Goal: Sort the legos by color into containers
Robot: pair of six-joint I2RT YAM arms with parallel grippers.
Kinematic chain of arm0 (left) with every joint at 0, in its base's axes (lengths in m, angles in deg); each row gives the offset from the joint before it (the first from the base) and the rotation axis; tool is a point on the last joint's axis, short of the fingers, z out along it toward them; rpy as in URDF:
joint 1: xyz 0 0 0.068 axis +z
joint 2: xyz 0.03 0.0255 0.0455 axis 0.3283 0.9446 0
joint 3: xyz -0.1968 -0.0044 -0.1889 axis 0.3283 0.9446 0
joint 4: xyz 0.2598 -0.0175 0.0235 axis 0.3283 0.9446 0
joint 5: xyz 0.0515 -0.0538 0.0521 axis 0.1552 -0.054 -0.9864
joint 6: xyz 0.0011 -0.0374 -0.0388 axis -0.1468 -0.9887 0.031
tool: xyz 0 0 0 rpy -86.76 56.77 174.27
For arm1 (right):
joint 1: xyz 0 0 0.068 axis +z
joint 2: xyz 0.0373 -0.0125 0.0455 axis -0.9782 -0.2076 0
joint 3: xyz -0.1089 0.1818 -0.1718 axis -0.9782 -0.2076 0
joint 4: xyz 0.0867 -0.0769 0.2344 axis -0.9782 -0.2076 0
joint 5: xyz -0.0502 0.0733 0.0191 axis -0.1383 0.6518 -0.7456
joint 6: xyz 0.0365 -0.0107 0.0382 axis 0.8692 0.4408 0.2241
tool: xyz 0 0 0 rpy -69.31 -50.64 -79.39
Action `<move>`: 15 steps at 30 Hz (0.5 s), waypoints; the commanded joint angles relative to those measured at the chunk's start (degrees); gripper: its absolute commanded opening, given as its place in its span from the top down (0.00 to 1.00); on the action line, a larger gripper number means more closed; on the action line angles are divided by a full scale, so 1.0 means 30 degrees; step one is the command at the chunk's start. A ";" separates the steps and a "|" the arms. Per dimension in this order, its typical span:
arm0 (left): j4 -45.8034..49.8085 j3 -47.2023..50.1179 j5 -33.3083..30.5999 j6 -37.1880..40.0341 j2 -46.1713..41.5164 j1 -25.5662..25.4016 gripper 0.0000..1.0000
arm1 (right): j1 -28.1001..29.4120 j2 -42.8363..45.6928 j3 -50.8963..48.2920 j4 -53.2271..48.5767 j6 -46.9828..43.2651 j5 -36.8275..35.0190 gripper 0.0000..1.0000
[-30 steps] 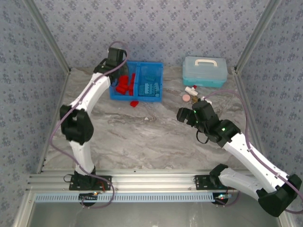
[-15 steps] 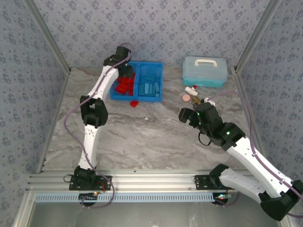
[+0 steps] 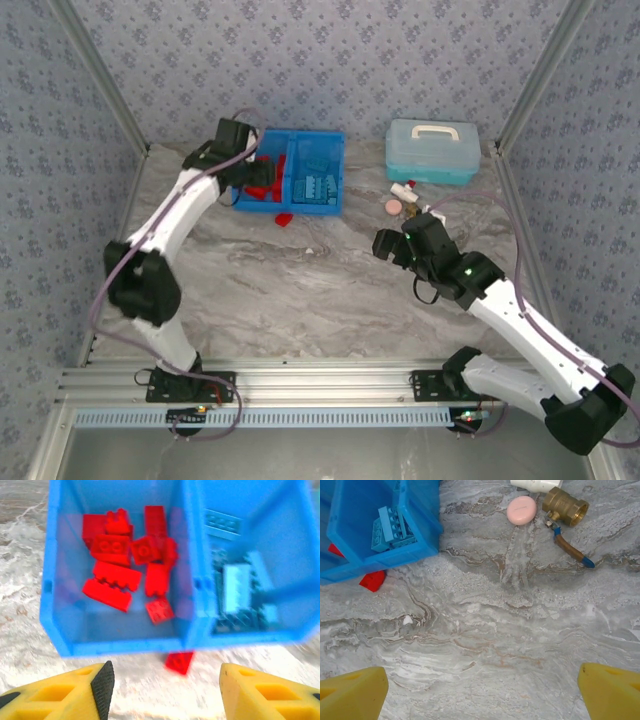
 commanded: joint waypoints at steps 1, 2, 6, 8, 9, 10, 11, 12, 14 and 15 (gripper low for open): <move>-0.3264 0.3815 0.2325 0.1358 -0.2923 -0.0227 0.38 | 0.0097 -0.0369 0.1039 -0.0221 -0.0478 -0.0178 0.00; -0.3771 0.5170 0.2687 0.1520 -0.3657 -0.0362 0.36 | 0.0068 -0.0482 0.1145 -0.0277 -0.0539 -0.0172 0.00; -0.5575 0.8981 0.2833 0.1968 -0.5232 -0.0985 0.33 | 0.0023 -0.0659 0.1163 -0.0222 -0.0504 0.0018 0.00; -0.6552 1.0181 0.2883 0.1980 -0.5160 -0.1079 0.32 | 0.0030 -0.0703 0.1151 -0.0141 -0.0300 0.0286 0.00; -0.6947 1.0472 0.2927 0.2005 -0.4928 -0.1086 0.32 | 0.0018 -0.0704 0.1180 -0.0127 -0.0221 0.0387 0.00; -0.7344 1.0657 0.2884 0.2086 -0.4578 -0.1089 0.31 | 0.0053 -0.0682 0.1195 -0.0093 -0.0140 0.0479 0.00; -0.7659 1.0702 0.2856 0.2099 -0.4082 -0.1088 0.30 | 0.0076 -0.0698 0.1232 -0.0063 -0.0073 0.0522 0.00; -0.7864 1.0622 0.2839 0.2173 -0.3566 -0.1104 0.30 | 0.0078 -0.0696 0.1244 -0.0043 -0.0067 0.0553 0.00; -0.8378 1.0354 0.2972 0.2290 -0.2305 -0.1113 0.26 | 0.0115 -0.0700 0.1354 -0.0177 -0.0071 0.0584 0.00; -0.8602 1.0200 0.3026 0.2352 -0.1712 -0.1112 0.25 | 0.0134 -0.0696 0.1401 -0.0264 -0.0057 0.0584 0.00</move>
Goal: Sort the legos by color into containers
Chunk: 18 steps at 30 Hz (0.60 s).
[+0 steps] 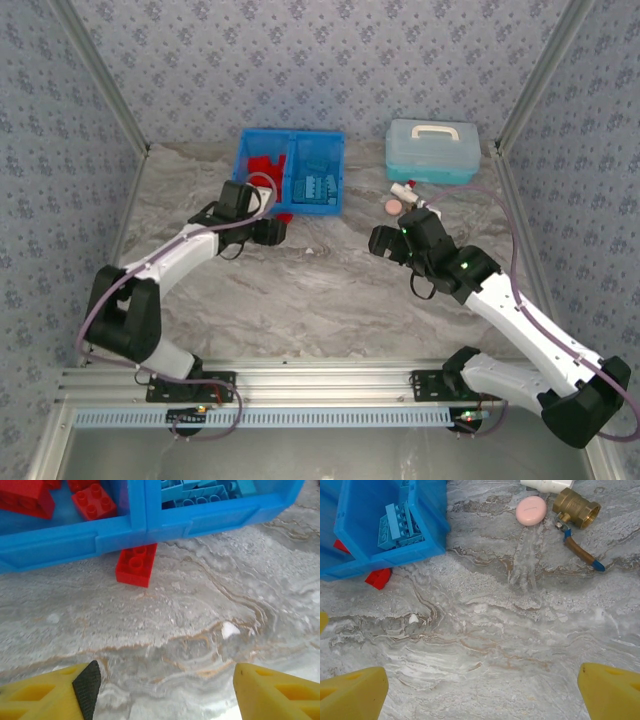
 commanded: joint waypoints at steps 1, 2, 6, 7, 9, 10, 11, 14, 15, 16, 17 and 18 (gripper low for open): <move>-0.2097 -0.0798 0.0492 0.0621 0.1753 -0.0037 0.23 | 0.0154 -0.0028 0.0817 -0.0393 0.0166 0.0132 0.00; -0.2191 -0.1098 0.0452 0.0662 0.2372 -0.0010 0.20 | 0.0173 -0.0033 0.0899 -0.0489 0.0165 0.0132 0.00; -0.2477 -0.2033 0.0107 0.0864 0.4327 0.0022 0.13 | 0.0216 0.0097 0.1098 -0.0859 0.0171 -0.0036 0.00; -0.2618 -0.2205 -0.0044 0.0894 0.4709 0.0018 0.12 | 0.0252 0.0148 0.1099 -0.0876 0.0183 -0.0069 0.00; -0.2860 -0.2487 -0.0332 0.1051 0.5334 0.0022 0.11 | 0.0306 0.0252 0.1043 -0.0929 0.0297 -0.0102 0.00; -0.2898 -0.2757 -0.0439 0.1190 0.5663 0.0022 0.10 | 0.0318 0.0267 0.0999 -0.0913 0.0351 -0.0102 0.00; -0.2921 -0.2986 -0.0527 0.1402 0.5992 0.0022 0.10 | 0.0356 0.0274 0.0946 -0.0928 0.0376 -0.0075 0.00; -0.3100 -0.3494 -0.1315 0.1770 0.6733 0.0022 0.10 | 0.0413 0.0296 0.0909 -0.0915 0.0450 -0.0073 0.00; -0.3126 -0.3659 -0.1521 0.1818 0.6970 0.0048 0.11 | 0.0435 0.0296 0.0908 -0.0915 0.0470 -0.0098 0.00; -0.3159 -0.3806 -0.1613 0.1858 0.7159 0.0051 0.12 | 0.0449 0.0296 0.0924 -0.0925 0.0477 -0.0102 0.00; -0.3148 -0.3962 -0.1629 0.1868 0.7363 0.0051 0.14 | 0.0458 0.0296 0.0924 -0.0950 0.0487 -0.0153 0.00; -0.3137 -0.4101 -0.1642 0.1847 0.7601 0.0029 0.15 | 0.0480 0.0296 0.0924 -0.0955 0.0520 -0.0174 0.00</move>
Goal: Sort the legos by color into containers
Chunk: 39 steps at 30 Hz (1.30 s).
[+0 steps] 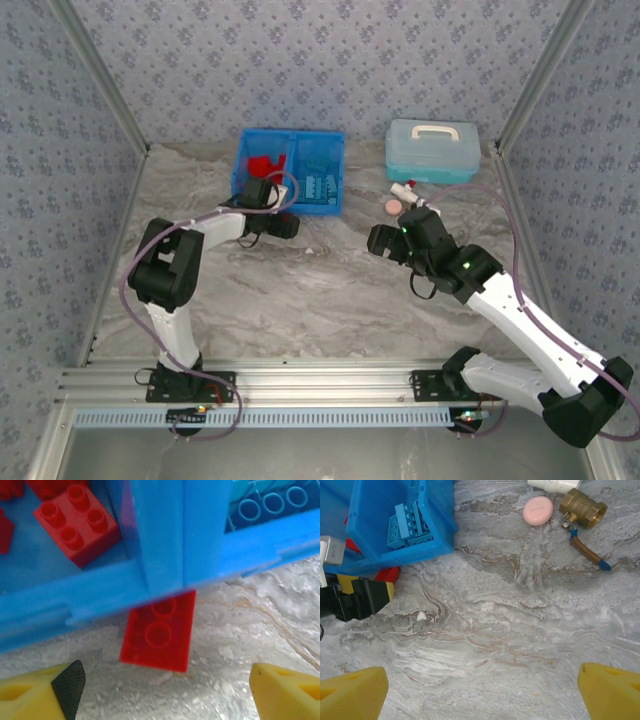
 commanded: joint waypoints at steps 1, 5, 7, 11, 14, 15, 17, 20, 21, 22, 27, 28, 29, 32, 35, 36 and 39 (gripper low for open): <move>-0.0460 -0.0859 -0.0451 0.0455 0.0710 0.0023 0.17 | 0.0185 0.0287 0.0341 -0.0464 0.0309 -0.0255 0.00; -0.0151 -0.1474 0.0061 0.0399 0.1472 0.0023 0.30 | 0.0217 0.0333 0.0323 -0.0578 0.0310 -0.0400 0.00; -0.0026 -0.1589 0.0410 0.0328 0.1668 0.0022 0.35 | 0.0222 0.0362 0.0331 -0.0604 0.0334 -0.0428 0.00; -0.0108 -0.1373 0.0558 0.0119 0.1706 0.0007 0.43 | 0.0254 0.0374 0.0223 -0.0546 0.0409 -0.0506 0.00; 0.0001 -0.1218 0.0555 0.0141 0.1662 -0.0008 0.52 | 0.0252 0.0315 0.0223 -0.0430 0.0412 -0.0447 0.00; 0.0036 -0.1128 0.0558 0.0129 0.1597 -0.0008 0.55 | 0.0247 0.0278 0.0224 -0.0419 0.0401 -0.0403 0.00; 0.0043 -0.0898 0.0632 0.0127 0.1352 -0.0037 0.60 | 0.0246 0.0230 0.0224 -0.0363 0.0410 -0.0385 0.00; -0.0225 -0.0328 0.0888 0.0150 0.0844 -0.0077 0.64 | 0.0283 0.0216 0.0198 -0.0299 0.0455 -0.0380 0.00; -0.0176 -0.0186 0.0899 0.0165 0.0679 -0.0134 0.64 | 0.0297 0.0216 0.0166 -0.0258 0.0497 -0.0377 0.00; -0.0139 -0.0092 0.0921 0.0219 0.0546 -0.0197 0.64 | 0.0301 0.0222 0.0121 -0.0251 0.0492 -0.0373 0.00; 0.0316 0.0700 0.0925 0.0120 -0.0810 -0.0694 0.64 | 0.0304 0.0216 0.0021 -0.0219 0.0565 -0.0402 0.00; 0.0465 0.0844 0.0930 0.0028 -0.1149 -0.0786 0.64 | 0.0318 0.0216 -0.0024 -0.0194 0.0574 -0.0428 0.00; 0.0736 0.0994 0.0842 -0.0065 -0.1526 -0.0897 0.65 | 0.0306 0.0215 -0.0065 -0.0135 0.0620 -0.0426 0.00; 0.1765 0.1241 0.0503 -0.0459 -0.2660 -0.1113 0.69 | 0.0318 0.0216 -0.0152 0.0012 0.0606 -0.0374 0.00; 0.2102 0.1597 0.0393 -0.0920 -0.4824 -0.1148 0.69 | 0.0308 0.0216 -0.0140 0.0018 0.0545 -0.0371 0.00; 0.2198 0.1577 0.0169 -0.0962 -0.5712 -0.1149 0.69 | 0.0304 0.0216 -0.0136 0.0013 0.0521 -0.0398 0.00; 0.2605 0.0581 -0.1689 -0.0833 -0.7458 -0.1042 0.68 | 0.0304 0.0244 -0.0150 0.0038 0.0490 -0.0475 0.00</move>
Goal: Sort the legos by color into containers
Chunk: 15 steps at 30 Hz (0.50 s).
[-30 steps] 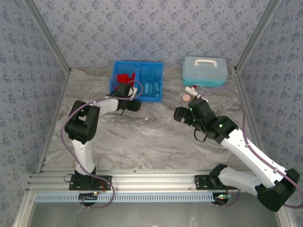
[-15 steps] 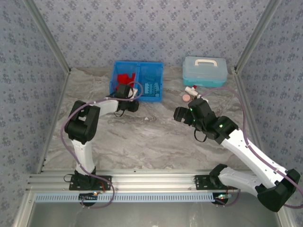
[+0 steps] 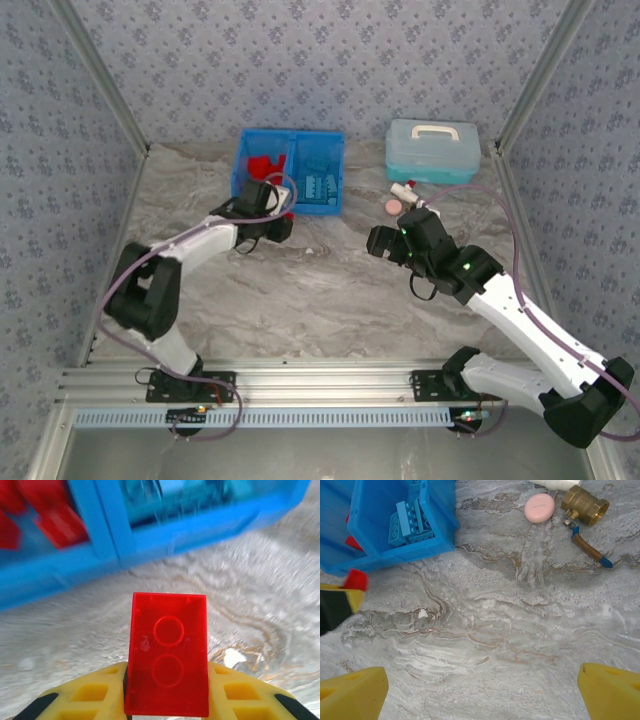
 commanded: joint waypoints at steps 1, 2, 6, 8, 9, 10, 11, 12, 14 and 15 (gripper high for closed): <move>0.0917 -0.1830 -0.1996 -0.0067 -0.2027 0.0237 0.68 | 0.0125 0.0152 -0.0153 0.0195 0.0329 -0.0446 0.00; 0.1461 -0.2781 -0.2433 0.0086 -0.1788 0.0450 0.68 | 0.0126 0.0151 -0.0204 0.0228 0.0333 -0.0438 0.00; 0.3220 -0.7086 -0.2757 0.0961 0.0933 0.1406 0.68 | 0.0144 0.0146 -0.0312 0.0415 0.0525 -0.0205 0.00; 0.3915 -0.9243 -0.2750 0.1237 0.2687 0.1810 0.68 | 0.0196 0.0234 -0.0351 0.0315 0.0586 -0.0177 0.00; 0.4288 -1.0438 -0.2740 0.1216 0.3705 0.2036 0.68 | 0.0224 0.0318 -0.0370 0.0262 0.0640 -0.0219 0.00; 0.4675 -1.1520 -0.2721 0.1145 0.4618 0.2249 0.68 | 0.0239 0.0412 -0.0396 0.0194 0.0663 -0.0259 0.00; 0.5195 -1.2805 -0.2728 0.1006 0.5642 0.2484 0.68 | 0.0283 0.0514 -0.0428 0.0105 0.0720 -0.0314 0.00; 0.5742 -1.4110 -0.2728 0.0807 0.6602 0.2688 0.67 | 0.0314 0.0688 -0.0469 0.0021 0.0743 -0.0420 0.00; 0.6723 -1.6422 -0.2712 0.0401 0.8441 0.2993 0.66 | 0.0367 0.0967 -0.0475 -0.0094 0.0771 -0.0592 0.00; 0.7199 -1.7649 -0.2720 0.0205 0.9340 0.3117 0.65 | 0.0387 0.1121 -0.0530 -0.0167 0.0805 -0.0658 0.00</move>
